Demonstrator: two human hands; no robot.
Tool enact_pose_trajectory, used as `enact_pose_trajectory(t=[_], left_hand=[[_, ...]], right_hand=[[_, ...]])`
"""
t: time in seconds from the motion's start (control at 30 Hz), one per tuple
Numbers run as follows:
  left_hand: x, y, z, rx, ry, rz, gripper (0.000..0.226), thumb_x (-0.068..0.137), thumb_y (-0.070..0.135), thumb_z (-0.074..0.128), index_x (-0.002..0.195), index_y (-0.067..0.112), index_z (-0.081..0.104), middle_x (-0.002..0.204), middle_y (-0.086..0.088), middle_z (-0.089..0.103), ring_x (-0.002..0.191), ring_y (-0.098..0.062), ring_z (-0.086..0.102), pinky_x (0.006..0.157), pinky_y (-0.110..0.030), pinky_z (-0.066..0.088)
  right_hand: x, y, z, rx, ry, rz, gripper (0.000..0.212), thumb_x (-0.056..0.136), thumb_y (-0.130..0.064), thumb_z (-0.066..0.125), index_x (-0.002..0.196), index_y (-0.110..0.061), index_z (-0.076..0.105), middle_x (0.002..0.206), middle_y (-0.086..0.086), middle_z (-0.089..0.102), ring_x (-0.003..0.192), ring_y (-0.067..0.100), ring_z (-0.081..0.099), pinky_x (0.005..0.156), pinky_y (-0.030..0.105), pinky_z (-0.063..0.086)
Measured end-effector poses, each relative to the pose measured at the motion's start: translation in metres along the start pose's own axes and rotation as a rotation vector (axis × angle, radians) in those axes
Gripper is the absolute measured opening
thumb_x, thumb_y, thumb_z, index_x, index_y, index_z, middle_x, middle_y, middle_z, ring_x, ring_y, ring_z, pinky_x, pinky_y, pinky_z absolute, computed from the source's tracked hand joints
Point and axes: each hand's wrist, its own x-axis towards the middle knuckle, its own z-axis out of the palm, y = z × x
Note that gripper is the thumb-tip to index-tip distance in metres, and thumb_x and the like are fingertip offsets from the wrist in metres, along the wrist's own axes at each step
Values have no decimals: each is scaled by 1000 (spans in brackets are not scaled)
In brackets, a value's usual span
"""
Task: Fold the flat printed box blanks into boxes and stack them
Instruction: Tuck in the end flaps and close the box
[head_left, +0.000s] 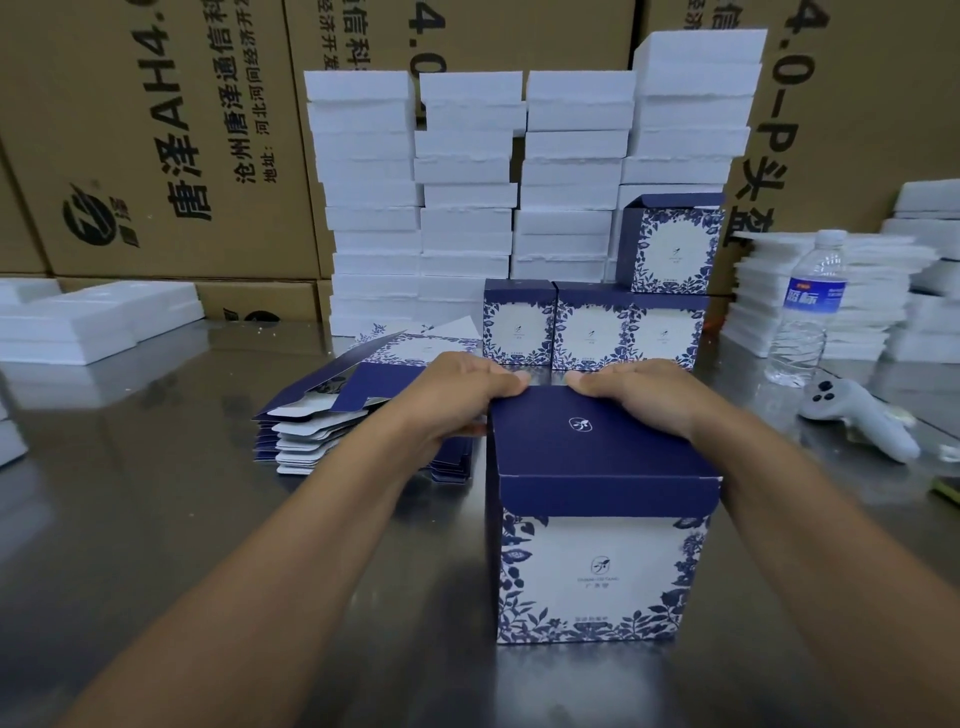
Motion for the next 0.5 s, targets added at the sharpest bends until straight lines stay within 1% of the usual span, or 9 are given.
enact_pose_trajectory(t=[0.07, 0.1, 0.13, 0.17, 0.23, 0.3, 0.33, 0.4, 0.5], left_hand=[[-1, -1, 0, -7, 6, -5, 23, 91, 26, 62, 70, 18, 59, 62, 6, 63, 56, -4, 58, 50, -13, 45], [-1, -2, 0, -14, 8, -5, 22, 91, 27, 62, 71, 17, 60, 63, 6, 64, 58, -5, 58, 52, -13, 45], [-2, -3, 0, -32, 14, -4, 21, 91, 27, 62, 73, 17, 61, 65, 6, 65, 60, -6, 59, 52, -14, 45], [-2, -5, 1, -60, 26, -5, 20, 90, 27, 63, 73, 17, 62, 66, 5, 65, 61, -7, 59, 52, -14, 45], [-3, -10, 4, -116, 61, -7, 20, 89, 29, 64, 73, 18, 64, 69, 3, 67, 63, -9, 59, 53, -15, 44], [-4, -16, 7, -173, 99, 1, 20, 88, 32, 64, 74, 17, 65, 72, 1, 69, 62, -10, 60, 52, -16, 44], [-5, -19, 9, -208, 120, 10, 22, 88, 33, 64, 73, 17, 66, 69, 1, 69, 59, -10, 61, 50, -16, 44], [-7, -23, 12, -267, 151, 25, 27, 89, 32, 63, 68, 16, 64, 62, 2, 67, 53, -9, 61, 47, -15, 44], [-7, -23, 15, -305, 178, 34, 29, 91, 29, 61, 68, 13, 60, 65, -5, 64, 53, -14, 59, 48, -17, 45]], right_hand=[[1, 0, 0, -3, 13, 18, 28, 78, -47, 69, 88, -21, 70, 74, -8, 64, 53, 6, 62, 44, 16, 43], [2, 0, 0, 7, 24, 30, 29, 78, -46, 69, 89, -19, 70, 73, -6, 65, 54, 7, 62, 45, 17, 44], [3, 1, 0, 20, 40, 43, 29, 78, -44, 70, 89, -17, 70, 70, -5, 65, 50, 7, 61, 43, 16, 44], [3, 2, -1, 40, 61, 54, 28, 78, -41, 71, 87, -15, 69, 65, -5, 64, 43, 6, 59, 37, 13, 40], [3, 6, -3, 109, 91, 75, 26, 78, -37, 72, 81, -11, 66, 52, -5, 63, 31, 5, 55, 27, 11, 30], [1, 9, -4, 172, 89, 91, 28, 78, -36, 73, 77, -10, 64, 40, -6, 60, 29, 7, 54, 26, 11, 28], [1, 9, -4, 190, 87, 97, 29, 78, -36, 74, 78, -8, 64, 38, -6, 58, 29, 8, 54, 26, 11, 28], [1, 9, -3, 233, 86, 112, 31, 78, -34, 75, 84, -6, 66, 40, -4, 60, 30, 10, 55, 27, 11, 31], [2, 11, -2, 292, 61, 151, 32, 78, -35, 74, 89, -6, 67, 46, 0, 64, 33, 13, 58, 30, 13, 35]])
